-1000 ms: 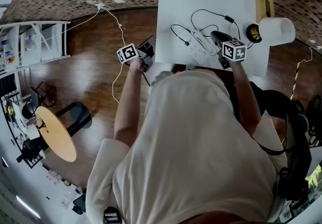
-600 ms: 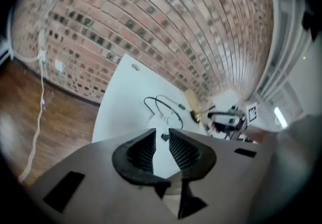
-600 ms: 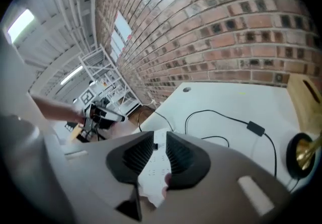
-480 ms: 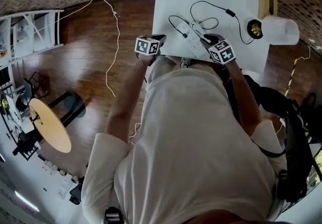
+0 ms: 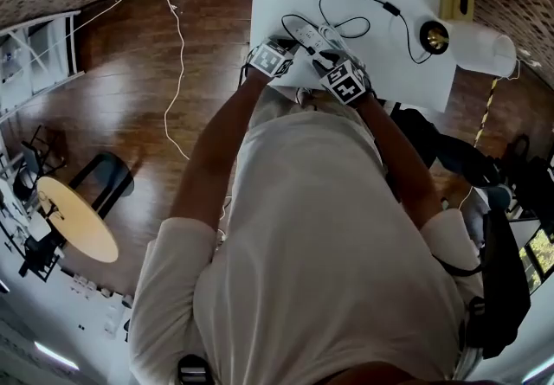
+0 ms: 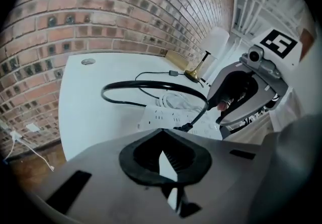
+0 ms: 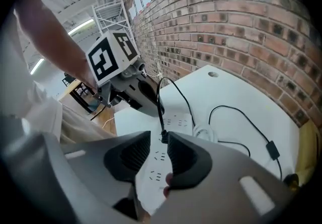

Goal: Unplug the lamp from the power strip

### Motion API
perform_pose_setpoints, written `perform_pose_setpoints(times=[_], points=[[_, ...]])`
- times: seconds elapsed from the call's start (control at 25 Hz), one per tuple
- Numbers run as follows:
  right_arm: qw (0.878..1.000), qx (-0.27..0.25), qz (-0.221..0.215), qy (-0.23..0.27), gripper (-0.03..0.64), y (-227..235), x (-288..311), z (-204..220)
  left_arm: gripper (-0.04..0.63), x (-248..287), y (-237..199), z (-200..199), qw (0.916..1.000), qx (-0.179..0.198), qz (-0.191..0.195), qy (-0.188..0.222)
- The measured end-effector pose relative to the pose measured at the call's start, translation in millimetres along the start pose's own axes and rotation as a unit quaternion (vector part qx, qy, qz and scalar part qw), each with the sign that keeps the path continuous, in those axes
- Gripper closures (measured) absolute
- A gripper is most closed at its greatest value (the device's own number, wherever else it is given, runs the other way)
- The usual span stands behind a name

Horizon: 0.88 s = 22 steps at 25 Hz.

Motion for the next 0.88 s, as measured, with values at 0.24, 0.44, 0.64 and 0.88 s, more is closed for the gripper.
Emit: perform_pose_setpoints(times=[0.24,0.44,0.64,0.88], points=[[0.998,0.000,0.040,-0.040,0.508,0,32,-7,0.591,20,1,-1,0.9906,0.132,-0.003,-0.036],[0.995,-0.023,0.061,-0.074,0.525,0,49,-3,0.591,30,10,-10,0.9586,0.281,-0.025,-0.036],[0.995,-0.034,0.077,-0.063,0.569,-6,44,-4,0.592,37,17,-1,0.9018,0.425,-0.061,-0.044],[0.995,-0.009,0.090,-0.050,0.580,-7,40,-4,0.607,41,21,1,0.8718,0.486,-0.056,-0.018]])
Point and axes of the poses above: the fingertips, and each gripper's own axes: x forward along the fingers, y to its right, z out of its underside, the point moved 9 cm from there along -x, backward along the fingers, and after that the axes turned 3 degrees about y, right-handed, at the moved point
